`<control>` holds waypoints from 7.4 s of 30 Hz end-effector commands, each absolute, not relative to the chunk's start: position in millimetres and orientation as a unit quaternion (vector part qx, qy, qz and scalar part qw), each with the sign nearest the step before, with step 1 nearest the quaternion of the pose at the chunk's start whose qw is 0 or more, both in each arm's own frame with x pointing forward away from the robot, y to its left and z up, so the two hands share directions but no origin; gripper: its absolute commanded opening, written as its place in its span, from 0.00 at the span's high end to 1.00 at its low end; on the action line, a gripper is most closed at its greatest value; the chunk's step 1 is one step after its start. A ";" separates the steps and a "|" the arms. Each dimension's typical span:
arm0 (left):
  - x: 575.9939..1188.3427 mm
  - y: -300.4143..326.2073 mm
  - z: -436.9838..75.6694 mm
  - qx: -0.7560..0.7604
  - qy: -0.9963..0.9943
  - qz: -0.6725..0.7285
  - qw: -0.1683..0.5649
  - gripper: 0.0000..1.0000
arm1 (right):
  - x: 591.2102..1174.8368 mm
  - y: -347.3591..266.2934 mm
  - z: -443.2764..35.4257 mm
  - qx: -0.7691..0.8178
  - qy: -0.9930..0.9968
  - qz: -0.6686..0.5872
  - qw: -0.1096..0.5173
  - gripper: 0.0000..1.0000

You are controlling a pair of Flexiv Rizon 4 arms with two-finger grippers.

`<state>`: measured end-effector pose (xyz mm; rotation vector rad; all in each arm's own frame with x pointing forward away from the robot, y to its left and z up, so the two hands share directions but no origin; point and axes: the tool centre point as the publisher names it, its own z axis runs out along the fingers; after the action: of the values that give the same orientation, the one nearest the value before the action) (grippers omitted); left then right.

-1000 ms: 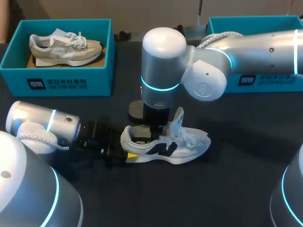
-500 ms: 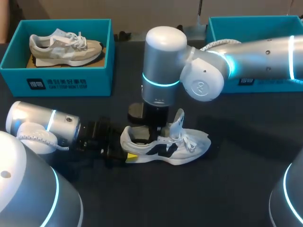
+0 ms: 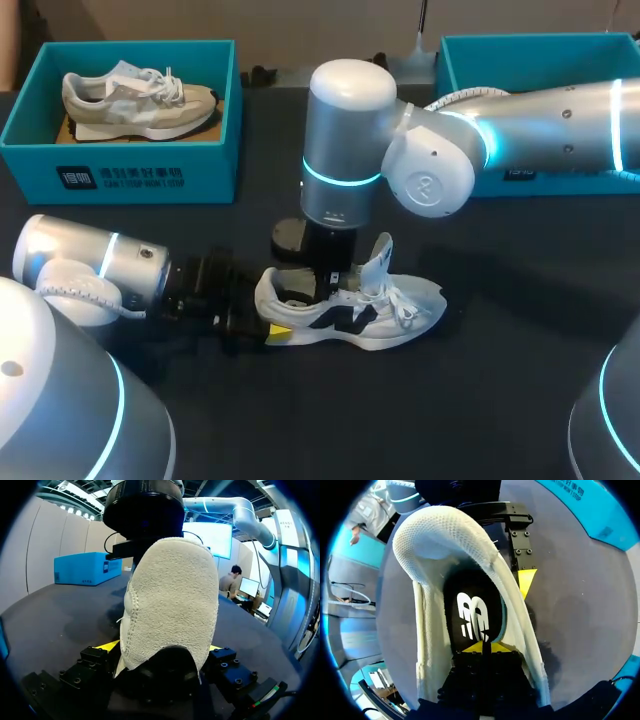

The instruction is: Take the shoe out of the shoebox, open the shoe tongue, remove and reinsert the insole, then place the shoe into the shoebox

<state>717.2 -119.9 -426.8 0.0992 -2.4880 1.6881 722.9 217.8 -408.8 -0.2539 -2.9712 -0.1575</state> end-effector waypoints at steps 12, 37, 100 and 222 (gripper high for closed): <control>718.7 -120.8 -428.6 0.034 -0.826 0.559 0.067 1.00 | 716.1 195.8 -381.9 -0.060 -0.993 -0.092 0.038 1.00; 718.7 -120.8 -428.6 0.034 -0.826 0.559 0.067 1.00 | 743.8 182.1 -343.2 0.003 -0.994 -0.109 0.011 1.00; 718.7 -120.8 -428.6 0.034 -0.826 0.559 0.067 1.00 | 743.7 229.8 -306.4 0.078 -0.966 -0.241 0.047 0.00; 718.7 -120.8 -428.6 0.034 -0.826 0.559 0.067 1.00 | 726.2 266.8 -336.5 0.048 -0.884 -0.269 0.380 0.74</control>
<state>717.7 -119.9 -426.0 0.1010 -2.4875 1.6878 724.0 262.6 -332.7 0.1198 -2.2657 -0.6935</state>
